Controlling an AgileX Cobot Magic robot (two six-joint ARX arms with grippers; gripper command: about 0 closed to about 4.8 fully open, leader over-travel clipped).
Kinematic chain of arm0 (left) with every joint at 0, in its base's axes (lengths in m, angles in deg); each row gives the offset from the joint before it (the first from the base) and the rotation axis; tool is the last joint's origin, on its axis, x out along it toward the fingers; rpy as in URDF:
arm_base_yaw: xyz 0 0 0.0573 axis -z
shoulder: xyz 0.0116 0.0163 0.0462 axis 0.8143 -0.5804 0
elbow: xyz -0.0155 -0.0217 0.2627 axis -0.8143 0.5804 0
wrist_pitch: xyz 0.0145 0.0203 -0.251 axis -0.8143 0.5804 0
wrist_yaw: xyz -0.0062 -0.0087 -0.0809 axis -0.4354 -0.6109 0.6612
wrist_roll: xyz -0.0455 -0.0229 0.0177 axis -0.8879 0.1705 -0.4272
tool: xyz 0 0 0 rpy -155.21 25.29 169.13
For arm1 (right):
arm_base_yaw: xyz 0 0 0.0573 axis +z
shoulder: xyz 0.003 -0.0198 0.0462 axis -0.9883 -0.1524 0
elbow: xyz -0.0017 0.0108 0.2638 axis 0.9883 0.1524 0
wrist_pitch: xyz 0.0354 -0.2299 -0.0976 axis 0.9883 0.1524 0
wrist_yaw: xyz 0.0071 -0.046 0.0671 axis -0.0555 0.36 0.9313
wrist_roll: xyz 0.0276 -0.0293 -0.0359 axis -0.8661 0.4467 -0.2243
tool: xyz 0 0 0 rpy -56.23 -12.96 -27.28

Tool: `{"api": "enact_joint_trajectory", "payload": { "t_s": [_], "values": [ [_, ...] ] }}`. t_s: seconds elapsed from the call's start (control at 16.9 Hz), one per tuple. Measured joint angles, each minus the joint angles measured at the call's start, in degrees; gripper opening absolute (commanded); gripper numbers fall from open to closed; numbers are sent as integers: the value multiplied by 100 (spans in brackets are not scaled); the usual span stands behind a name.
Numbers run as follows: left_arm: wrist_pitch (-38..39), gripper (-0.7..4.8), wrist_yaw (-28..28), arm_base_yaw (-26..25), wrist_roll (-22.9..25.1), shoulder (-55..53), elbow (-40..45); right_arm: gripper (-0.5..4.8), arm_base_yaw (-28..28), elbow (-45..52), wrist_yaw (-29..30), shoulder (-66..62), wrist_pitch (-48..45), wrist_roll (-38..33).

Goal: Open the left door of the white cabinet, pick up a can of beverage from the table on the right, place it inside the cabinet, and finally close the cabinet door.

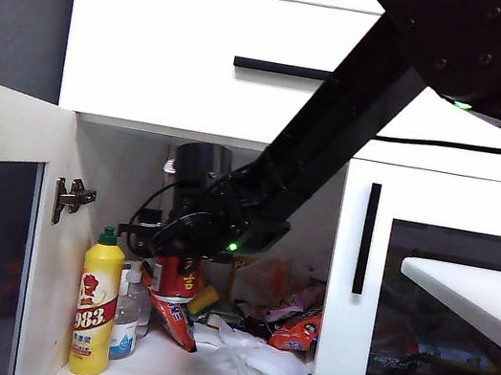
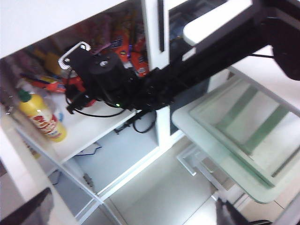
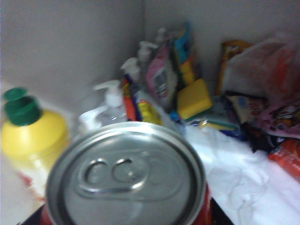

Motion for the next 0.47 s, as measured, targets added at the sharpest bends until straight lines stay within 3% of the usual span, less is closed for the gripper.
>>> {"api": "enact_joint_trajectory", "payload": {
  "t_s": [0.47],
  "values": [
    [-2,479,-42,-2,2,0,0,157,-72,-2,-4,0,-433,0]
  ]
}}
